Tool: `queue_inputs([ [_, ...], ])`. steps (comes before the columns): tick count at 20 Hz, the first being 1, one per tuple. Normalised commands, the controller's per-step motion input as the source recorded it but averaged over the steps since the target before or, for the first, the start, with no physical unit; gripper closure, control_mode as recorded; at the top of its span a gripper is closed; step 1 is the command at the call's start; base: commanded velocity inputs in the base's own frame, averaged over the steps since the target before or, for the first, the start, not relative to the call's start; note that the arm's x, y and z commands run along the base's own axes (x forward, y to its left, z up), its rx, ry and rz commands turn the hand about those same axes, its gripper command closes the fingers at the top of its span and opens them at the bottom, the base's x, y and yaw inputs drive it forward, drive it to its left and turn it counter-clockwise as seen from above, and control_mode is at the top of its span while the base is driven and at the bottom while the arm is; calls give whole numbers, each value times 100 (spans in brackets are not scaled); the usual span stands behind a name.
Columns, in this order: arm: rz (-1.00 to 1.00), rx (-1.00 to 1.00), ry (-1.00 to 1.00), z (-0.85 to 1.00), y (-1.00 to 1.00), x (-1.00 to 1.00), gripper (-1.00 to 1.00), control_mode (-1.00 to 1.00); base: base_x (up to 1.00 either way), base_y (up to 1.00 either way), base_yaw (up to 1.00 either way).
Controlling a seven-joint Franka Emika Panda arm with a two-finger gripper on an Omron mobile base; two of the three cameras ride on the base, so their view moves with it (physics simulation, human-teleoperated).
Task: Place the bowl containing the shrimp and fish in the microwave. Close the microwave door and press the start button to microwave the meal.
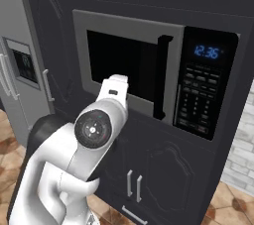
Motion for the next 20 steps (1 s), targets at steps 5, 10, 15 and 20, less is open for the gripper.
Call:
queue_inputs([
  [5,0,0,0,0,-17,-12,-100,-100,0,0,0],
  [10,0,0,0,0,-3,-19,-100,-100,0,0,0],
  [15,0,0,-1,-6,-18,-6,100,-100,0,0,0],
  [20,0,4,0,-15,-44,0,100,-100,0,0,0],
])
